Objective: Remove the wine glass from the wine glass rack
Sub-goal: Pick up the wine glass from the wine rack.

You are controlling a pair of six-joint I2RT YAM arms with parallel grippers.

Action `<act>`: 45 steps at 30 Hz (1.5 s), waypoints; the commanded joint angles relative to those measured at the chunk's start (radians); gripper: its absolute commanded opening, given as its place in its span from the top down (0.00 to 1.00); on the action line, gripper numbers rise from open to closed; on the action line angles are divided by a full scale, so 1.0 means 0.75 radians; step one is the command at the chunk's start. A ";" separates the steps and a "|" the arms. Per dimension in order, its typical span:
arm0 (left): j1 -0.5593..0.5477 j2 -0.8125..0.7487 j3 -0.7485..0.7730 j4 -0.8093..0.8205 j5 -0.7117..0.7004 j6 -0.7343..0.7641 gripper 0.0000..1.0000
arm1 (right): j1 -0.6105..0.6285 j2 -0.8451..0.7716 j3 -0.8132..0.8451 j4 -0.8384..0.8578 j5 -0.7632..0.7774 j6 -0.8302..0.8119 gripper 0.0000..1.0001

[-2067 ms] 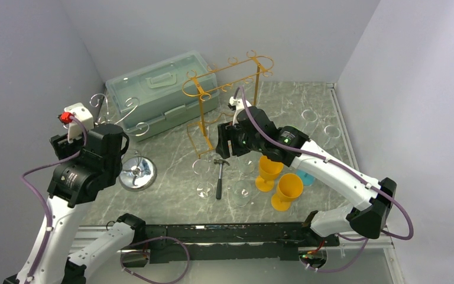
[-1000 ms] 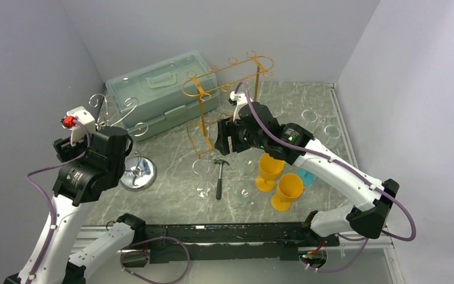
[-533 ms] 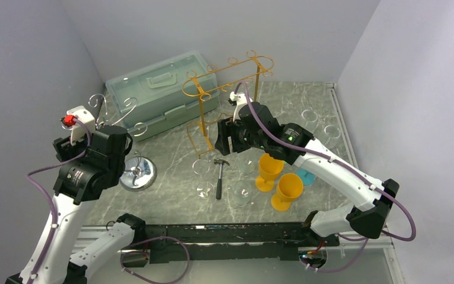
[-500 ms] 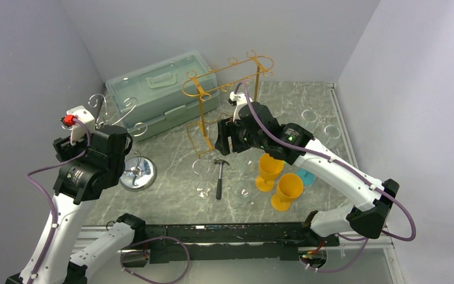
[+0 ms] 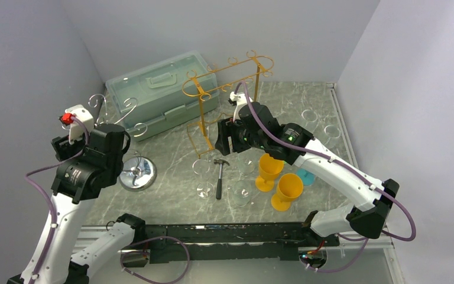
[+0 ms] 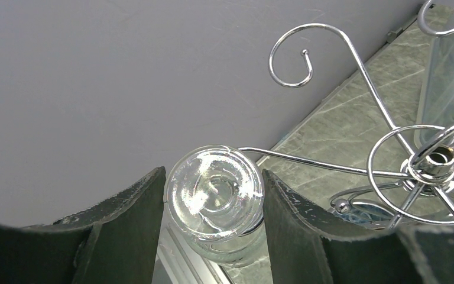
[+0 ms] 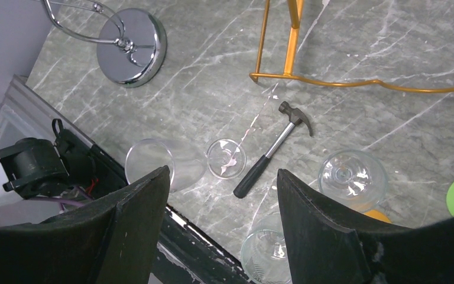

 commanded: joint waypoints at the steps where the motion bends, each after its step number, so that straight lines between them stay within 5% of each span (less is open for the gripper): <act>1: 0.016 0.021 0.063 -0.062 0.044 0.013 0.53 | 0.007 -0.037 0.012 0.005 0.026 -0.013 0.31; 21: 0.039 0.097 0.257 -0.444 0.100 -0.255 0.54 | 0.007 -0.071 -0.012 0.005 0.014 -0.036 0.31; 45: 0.039 -0.026 0.135 -0.065 0.008 -0.034 0.54 | 0.007 -0.031 0.006 0.007 0.015 -0.035 0.31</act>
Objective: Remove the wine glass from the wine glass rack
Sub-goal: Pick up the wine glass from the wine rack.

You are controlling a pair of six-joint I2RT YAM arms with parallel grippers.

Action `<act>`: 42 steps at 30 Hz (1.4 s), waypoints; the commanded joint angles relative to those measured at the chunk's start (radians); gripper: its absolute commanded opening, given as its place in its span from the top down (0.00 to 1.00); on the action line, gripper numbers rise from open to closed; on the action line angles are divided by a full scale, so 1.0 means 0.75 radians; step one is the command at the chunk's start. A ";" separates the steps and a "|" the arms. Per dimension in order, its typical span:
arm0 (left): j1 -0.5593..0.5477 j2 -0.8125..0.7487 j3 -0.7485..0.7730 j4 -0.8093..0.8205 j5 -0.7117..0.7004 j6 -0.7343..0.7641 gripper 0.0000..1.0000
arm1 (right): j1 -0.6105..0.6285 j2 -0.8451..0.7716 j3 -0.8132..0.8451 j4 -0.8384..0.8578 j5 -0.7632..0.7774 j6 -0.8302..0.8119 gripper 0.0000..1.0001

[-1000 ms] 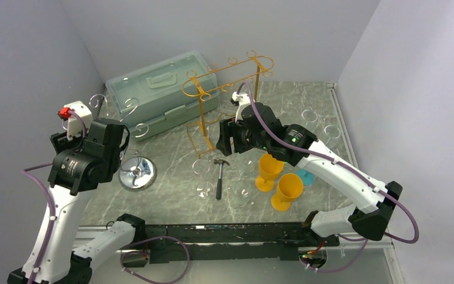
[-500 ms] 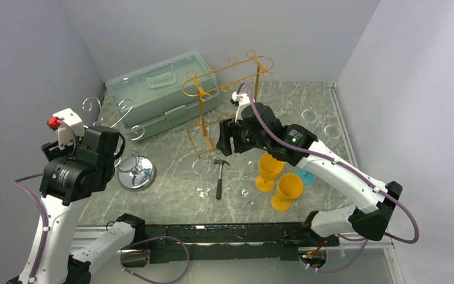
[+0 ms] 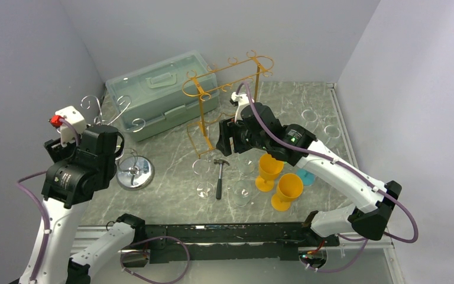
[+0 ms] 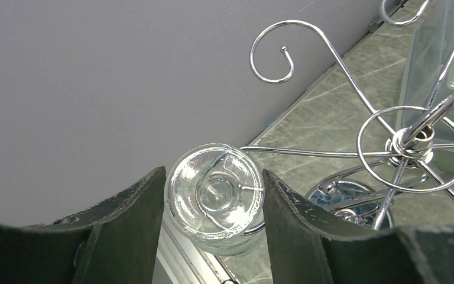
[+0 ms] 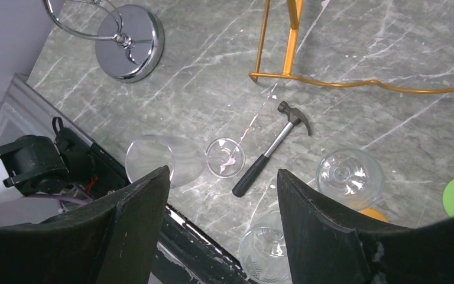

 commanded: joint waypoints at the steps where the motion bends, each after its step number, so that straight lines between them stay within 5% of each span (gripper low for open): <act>1: 0.006 -0.046 -0.018 0.143 -0.130 0.101 0.54 | 0.007 -0.005 0.017 0.008 0.018 -0.024 0.31; 15: 0.006 -0.098 -0.124 0.415 -0.178 0.247 0.54 | 0.007 -0.011 0.009 0.003 0.024 -0.020 0.31; 42: 0.014 -0.038 -0.196 0.544 -0.143 0.253 0.55 | 0.007 -0.034 -0.014 -0.007 0.051 -0.021 0.31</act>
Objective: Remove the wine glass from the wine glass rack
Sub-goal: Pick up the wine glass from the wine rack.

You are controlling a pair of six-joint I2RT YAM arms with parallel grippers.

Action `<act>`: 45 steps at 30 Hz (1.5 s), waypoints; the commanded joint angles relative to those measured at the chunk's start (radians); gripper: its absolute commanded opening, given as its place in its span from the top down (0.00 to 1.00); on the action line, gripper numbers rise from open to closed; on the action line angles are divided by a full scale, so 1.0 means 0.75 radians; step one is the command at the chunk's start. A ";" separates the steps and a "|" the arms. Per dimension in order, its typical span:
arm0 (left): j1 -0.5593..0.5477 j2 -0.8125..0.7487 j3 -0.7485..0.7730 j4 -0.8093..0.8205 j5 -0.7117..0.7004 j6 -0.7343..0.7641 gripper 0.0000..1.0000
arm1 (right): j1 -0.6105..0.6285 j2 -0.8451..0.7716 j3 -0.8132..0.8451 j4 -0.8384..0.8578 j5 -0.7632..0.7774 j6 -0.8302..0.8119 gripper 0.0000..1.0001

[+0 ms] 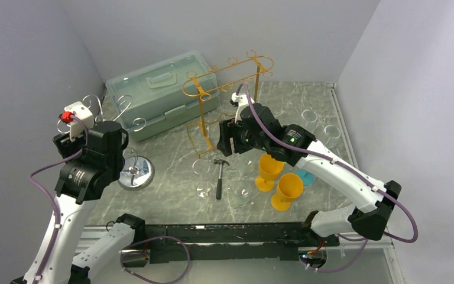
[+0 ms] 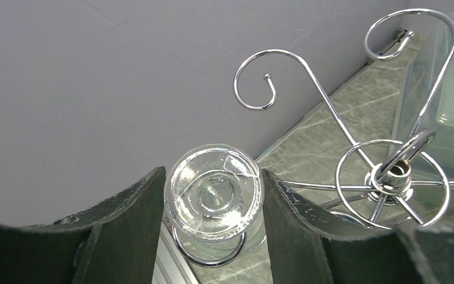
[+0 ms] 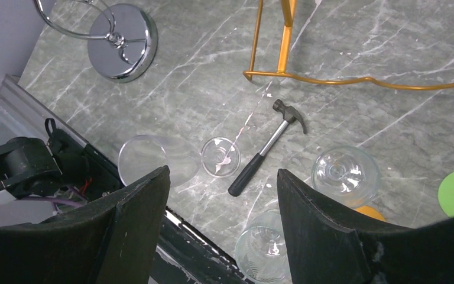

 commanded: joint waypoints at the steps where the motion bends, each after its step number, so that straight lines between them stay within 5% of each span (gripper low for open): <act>1: 0.011 0.006 0.024 0.098 -0.025 0.026 0.55 | 0.007 -0.032 -0.001 -0.003 0.036 -0.020 0.31; 45: 0.011 0.079 0.398 -0.325 0.624 0.029 0.54 | 0.009 0.038 0.074 -0.008 0.069 -0.001 0.31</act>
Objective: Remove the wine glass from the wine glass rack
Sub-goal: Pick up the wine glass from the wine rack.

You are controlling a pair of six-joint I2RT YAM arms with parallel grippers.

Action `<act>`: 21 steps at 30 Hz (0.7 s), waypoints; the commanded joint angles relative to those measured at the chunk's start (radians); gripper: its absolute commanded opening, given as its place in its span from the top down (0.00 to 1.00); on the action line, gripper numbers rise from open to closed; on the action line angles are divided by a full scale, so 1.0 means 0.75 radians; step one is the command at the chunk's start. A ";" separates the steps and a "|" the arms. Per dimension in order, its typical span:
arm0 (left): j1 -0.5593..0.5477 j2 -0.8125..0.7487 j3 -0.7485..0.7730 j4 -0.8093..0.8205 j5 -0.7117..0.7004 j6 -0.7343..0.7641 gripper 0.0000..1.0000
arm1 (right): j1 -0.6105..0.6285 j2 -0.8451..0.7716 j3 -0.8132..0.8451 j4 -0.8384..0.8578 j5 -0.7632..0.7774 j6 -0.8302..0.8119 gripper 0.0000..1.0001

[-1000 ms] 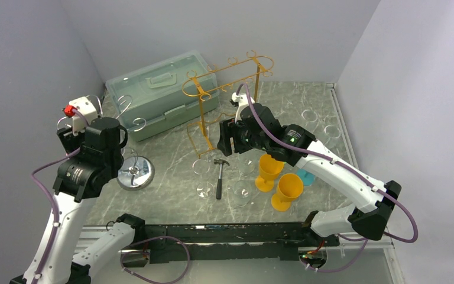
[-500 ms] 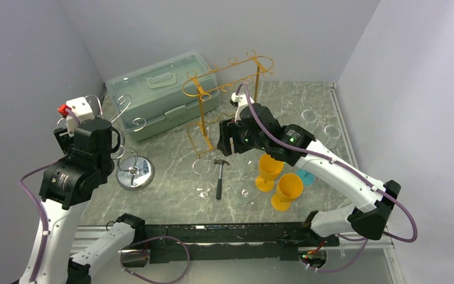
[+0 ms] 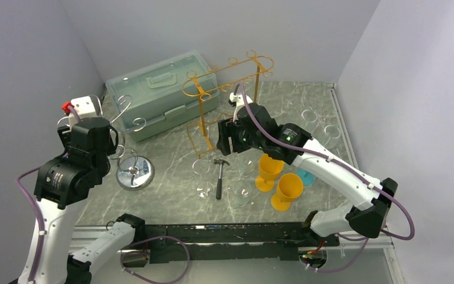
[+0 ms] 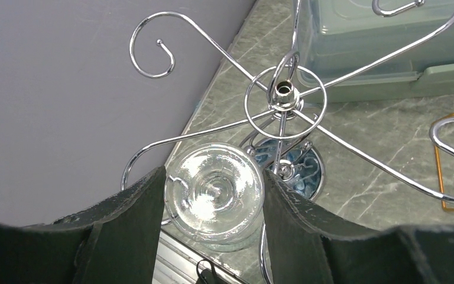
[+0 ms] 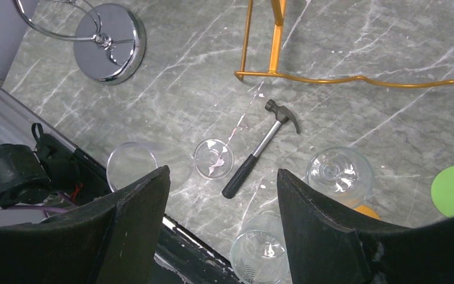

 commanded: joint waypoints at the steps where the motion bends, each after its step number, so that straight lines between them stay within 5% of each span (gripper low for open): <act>1: 0.007 -0.006 0.065 -0.001 0.036 0.013 0.54 | 0.006 0.004 0.060 0.000 0.024 -0.001 0.31; 21: 0.007 -0.046 0.172 -0.151 0.211 0.012 0.55 | 0.013 0.046 0.116 0.006 0.002 0.014 0.31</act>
